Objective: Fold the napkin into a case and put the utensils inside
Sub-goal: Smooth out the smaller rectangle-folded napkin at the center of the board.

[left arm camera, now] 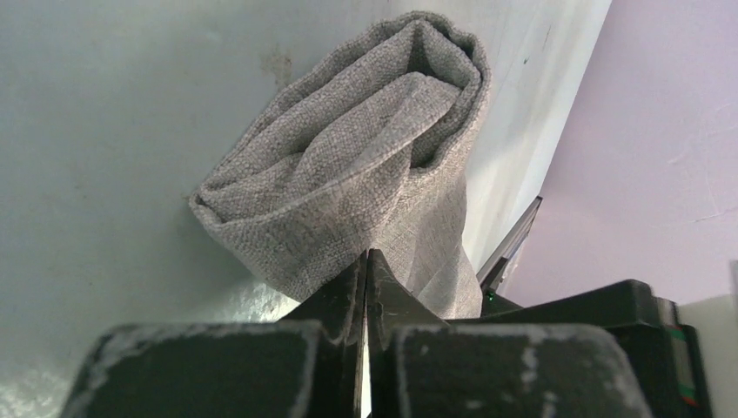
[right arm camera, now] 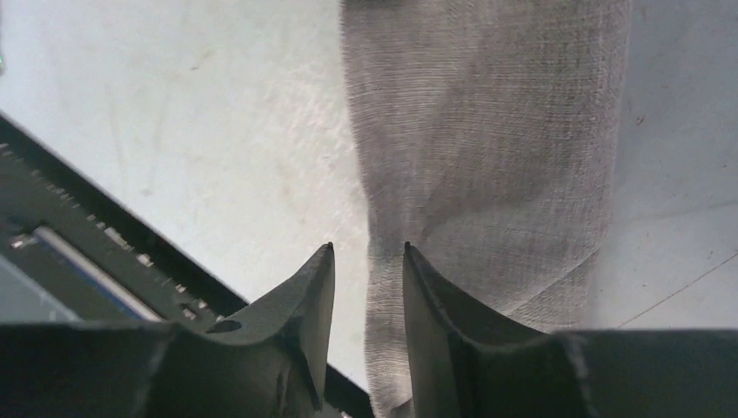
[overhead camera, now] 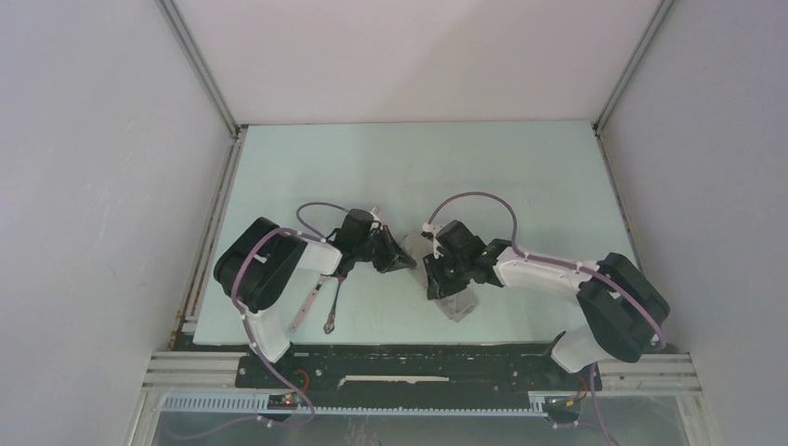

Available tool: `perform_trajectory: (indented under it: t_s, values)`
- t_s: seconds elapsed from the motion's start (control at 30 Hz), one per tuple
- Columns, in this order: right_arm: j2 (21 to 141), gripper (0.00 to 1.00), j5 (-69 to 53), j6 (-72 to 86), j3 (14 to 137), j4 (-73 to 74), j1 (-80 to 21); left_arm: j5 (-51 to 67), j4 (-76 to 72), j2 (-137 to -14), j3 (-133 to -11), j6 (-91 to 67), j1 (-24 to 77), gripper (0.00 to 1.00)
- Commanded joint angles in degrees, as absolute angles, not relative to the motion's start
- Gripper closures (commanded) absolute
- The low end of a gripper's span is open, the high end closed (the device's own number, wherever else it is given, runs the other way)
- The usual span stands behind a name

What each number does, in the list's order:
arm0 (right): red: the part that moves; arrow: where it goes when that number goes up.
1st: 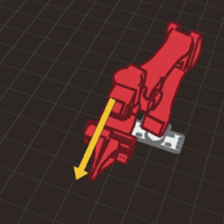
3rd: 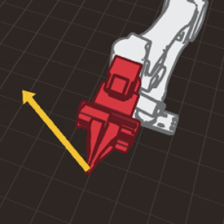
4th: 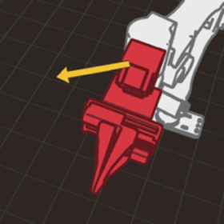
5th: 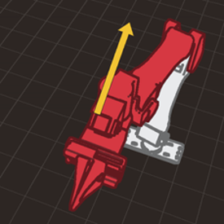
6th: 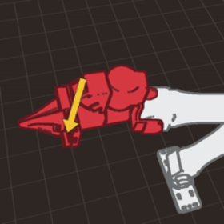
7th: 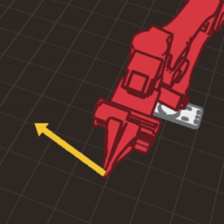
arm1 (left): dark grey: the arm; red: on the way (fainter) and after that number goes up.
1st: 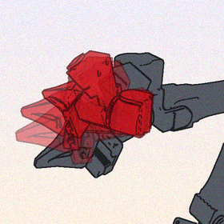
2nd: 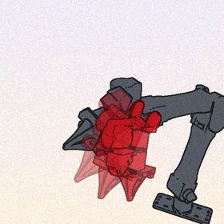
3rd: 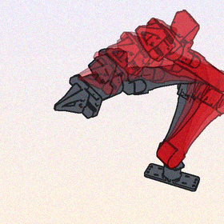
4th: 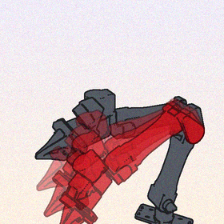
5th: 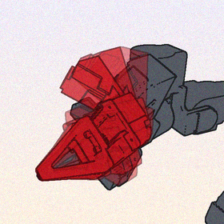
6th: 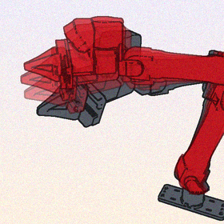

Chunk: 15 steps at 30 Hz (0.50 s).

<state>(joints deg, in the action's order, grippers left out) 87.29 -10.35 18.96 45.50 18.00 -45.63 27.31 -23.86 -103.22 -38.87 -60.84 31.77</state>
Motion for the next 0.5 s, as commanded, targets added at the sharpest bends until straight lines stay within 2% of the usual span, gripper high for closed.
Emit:
perform_trajectory:
  t_s: [0.0,0.1,0.23,0.33,0.47]
  values:
    - [81.8,0.55,-17.3,21.0,46.4,16.2,-42.4,26.0,-19.1,-105.6,-39.5,-55.2,30.6,1.0]
    - [83.9,0.53,-22.2,23.1,47.3,12.5,-38.4,25.5,-18.2,-104.9,-39.6,-54.8,30.7,1.0]
    - [88.3,0.53,-22.9,24.8,47.2,9.8,-36.9,24.7,-16.4,-104.9,-40.7,-53.8,30.7,1.0]
    - [88.6,0.53,-21.1,26.2,44.0,9.1,-37.5,25.3,-16.0,-106.0,-41.8,-53.6,30.7,1.0]
    - [84.5,0.53,-10.8,26.8,38.8,14.5,-40.8,24.8,-15.0,-106.0,-42.1,-52.9,30.7,1.0]
